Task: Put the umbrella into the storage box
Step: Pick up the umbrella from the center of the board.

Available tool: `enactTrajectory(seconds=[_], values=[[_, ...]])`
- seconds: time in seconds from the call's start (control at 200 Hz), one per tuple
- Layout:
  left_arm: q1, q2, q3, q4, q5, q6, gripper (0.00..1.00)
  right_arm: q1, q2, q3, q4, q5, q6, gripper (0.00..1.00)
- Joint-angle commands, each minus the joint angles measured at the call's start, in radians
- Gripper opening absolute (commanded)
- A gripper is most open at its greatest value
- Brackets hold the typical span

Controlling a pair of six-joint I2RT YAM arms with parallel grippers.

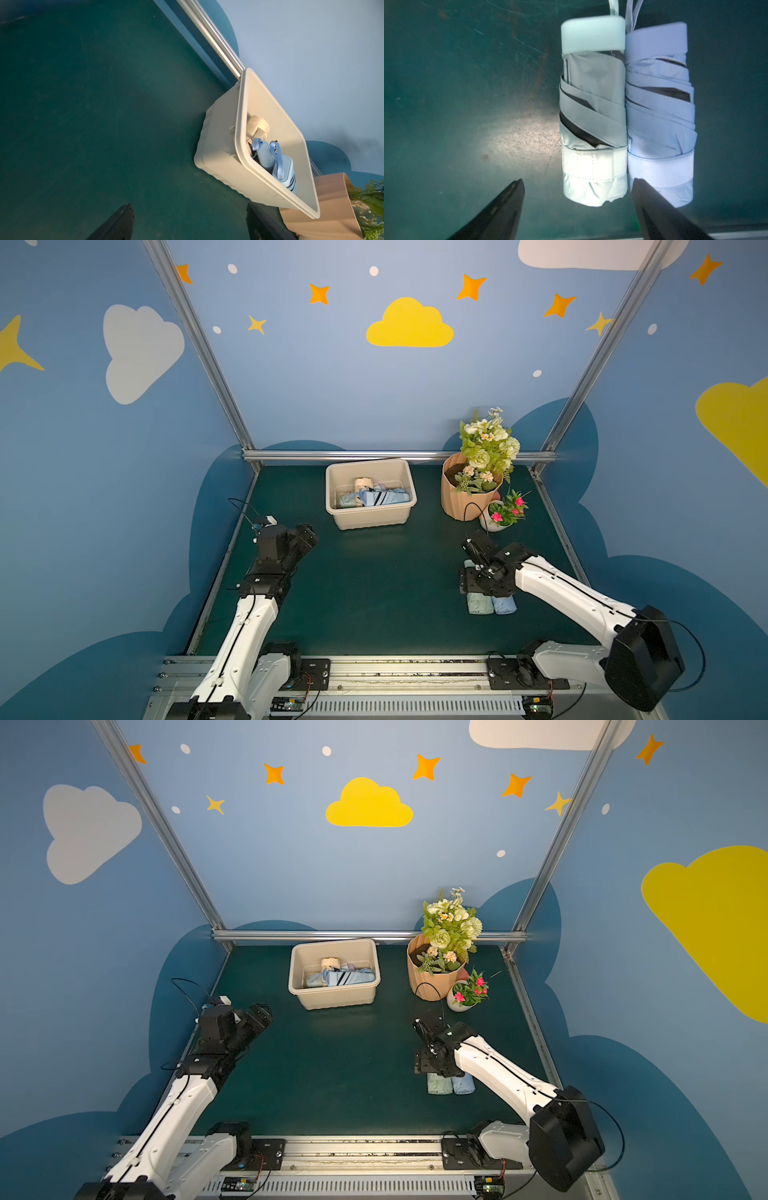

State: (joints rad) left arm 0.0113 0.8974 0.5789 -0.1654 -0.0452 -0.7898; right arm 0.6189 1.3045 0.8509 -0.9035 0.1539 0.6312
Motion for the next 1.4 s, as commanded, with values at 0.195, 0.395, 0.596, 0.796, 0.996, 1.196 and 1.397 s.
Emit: enactTrajectory(seconds=[0.195, 0.395, 0.596, 0.796, 0.996, 1.196, 1.397], values=[[-0.001, 0.006, 0.006, -0.006, 0.037, -0.015, 0.89, -0.034, 0.228, 0.094, -0.064, -0.055, -0.097, 0.88], [-0.001, 0.007, 0.004, -0.002, 0.042, -0.028, 0.89, -0.038, 0.206, 0.092, -0.105, -0.008, -0.095, 0.89], [-0.001, 0.015, 0.002, 0.005, 0.037, -0.027, 0.89, -0.037, 0.169, 0.054, -0.118, -0.003, -0.084, 0.89], [-0.001, 0.021, 0.005, 0.002, 0.031, -0.007, 0.89, -0.036, 0.213, 0.030, -0.046, -0.050, -0.067, 0.87], [-0.001, 0.014, 0.009, 0.003, 0.027, -0.002, 0.89, -0.038, 0.260, 0.012, -0.007, -0.051, -0.060, 0.84], [-0.001, 0.008, 0.006, 0.011, 0.022, -0.002, 0.89, -0.038, 0.297, -0.013, 0.024, -0.042, -0.052, 0.77], [-0.001, 0.005, 0.007, 0.019, 0.016, 0.012, 0.89, -0.021, 0.293, -0.020, 0.024, -0.015, -0.044, 0.62]])
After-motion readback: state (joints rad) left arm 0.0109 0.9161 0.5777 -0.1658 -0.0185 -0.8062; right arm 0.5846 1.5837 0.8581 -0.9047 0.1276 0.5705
